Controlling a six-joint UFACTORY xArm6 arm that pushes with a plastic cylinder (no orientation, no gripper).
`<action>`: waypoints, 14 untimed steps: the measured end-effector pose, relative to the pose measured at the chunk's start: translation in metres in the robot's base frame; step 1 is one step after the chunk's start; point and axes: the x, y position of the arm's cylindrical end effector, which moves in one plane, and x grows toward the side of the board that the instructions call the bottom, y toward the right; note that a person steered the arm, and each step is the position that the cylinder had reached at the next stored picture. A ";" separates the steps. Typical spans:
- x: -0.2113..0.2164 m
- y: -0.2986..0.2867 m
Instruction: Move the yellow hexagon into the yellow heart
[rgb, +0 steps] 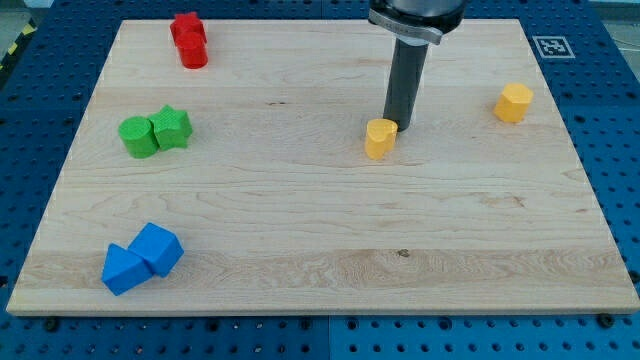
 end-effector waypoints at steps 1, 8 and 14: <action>0.000 0.033; 0.025 0.202; -0.062 0.106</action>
